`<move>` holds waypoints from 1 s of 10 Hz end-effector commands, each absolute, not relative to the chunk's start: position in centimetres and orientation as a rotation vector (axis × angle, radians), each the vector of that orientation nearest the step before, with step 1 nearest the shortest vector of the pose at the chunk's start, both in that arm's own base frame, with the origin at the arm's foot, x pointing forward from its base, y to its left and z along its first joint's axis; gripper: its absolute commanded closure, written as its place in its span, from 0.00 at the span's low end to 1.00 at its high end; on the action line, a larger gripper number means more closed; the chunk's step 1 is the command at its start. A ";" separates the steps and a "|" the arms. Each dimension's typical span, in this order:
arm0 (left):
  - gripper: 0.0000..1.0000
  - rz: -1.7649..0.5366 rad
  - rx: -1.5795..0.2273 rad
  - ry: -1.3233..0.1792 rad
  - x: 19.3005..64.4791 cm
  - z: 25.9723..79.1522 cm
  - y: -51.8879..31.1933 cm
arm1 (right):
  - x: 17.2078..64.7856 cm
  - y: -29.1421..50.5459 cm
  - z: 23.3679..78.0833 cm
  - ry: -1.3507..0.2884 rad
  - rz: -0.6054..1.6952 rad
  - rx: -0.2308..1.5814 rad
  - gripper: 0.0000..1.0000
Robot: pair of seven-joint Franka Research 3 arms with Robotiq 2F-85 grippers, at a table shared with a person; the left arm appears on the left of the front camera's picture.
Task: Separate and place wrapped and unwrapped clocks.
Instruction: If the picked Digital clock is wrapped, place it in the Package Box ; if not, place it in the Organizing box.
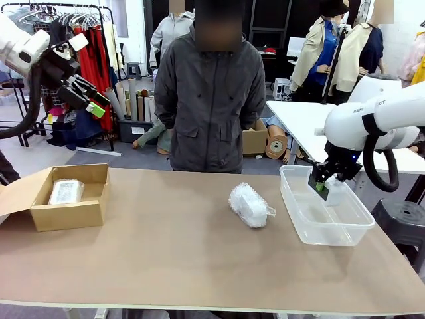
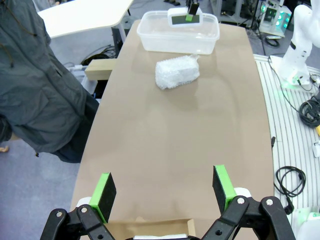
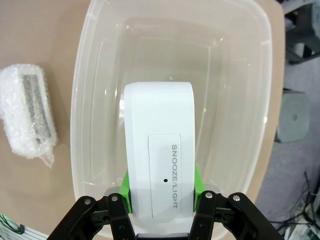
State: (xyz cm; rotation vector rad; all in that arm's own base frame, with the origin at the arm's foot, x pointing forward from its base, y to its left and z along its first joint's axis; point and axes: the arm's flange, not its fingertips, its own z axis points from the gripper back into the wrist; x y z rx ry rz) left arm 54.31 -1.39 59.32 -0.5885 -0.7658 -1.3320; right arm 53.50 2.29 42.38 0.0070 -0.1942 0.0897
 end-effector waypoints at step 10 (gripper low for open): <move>0.00 -1.343 -0.589 -0.769 54.1 59.3 -1.4 | 54.9 2.0 34.7 -0.151 -0.049 0.005 1.00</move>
